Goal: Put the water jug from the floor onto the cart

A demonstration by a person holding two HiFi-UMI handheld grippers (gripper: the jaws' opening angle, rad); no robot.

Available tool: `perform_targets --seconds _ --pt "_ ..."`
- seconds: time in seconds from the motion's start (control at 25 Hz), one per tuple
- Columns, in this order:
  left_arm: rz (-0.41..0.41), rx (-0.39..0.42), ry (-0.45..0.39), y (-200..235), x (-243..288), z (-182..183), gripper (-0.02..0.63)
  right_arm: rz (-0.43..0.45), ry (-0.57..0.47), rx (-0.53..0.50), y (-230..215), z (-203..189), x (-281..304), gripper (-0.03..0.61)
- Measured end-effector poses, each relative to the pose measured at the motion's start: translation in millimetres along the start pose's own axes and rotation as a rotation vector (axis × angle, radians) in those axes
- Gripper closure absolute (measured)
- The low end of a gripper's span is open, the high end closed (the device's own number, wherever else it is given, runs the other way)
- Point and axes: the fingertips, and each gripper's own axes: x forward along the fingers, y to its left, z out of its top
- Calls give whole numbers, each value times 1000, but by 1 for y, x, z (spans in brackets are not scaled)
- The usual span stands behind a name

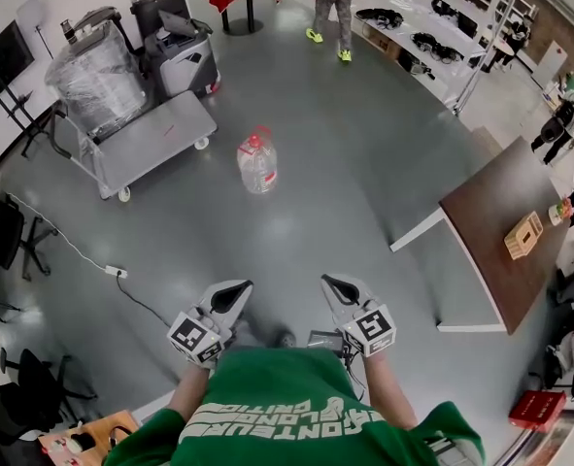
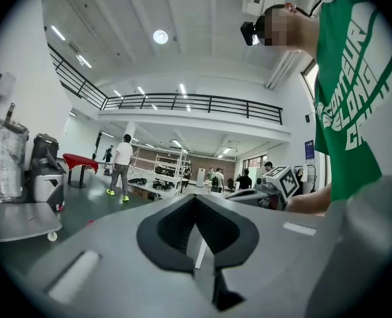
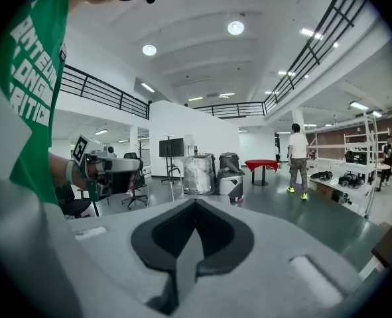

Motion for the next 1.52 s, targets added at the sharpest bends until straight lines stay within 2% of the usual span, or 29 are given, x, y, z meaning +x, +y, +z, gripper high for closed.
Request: perform_targets --seconds 0.76,1.28,1.52 --pt "-49 -14 -25 12 8 8 603 -32 -7 1 -3 9 11 586" --pt "-62 -18 -25 53 14 12 603 -25 -23 -1 -12 20 54 586" --pt "-78 -24 -27 79 22 19 603 -21 1 5 -17 20 83 586"
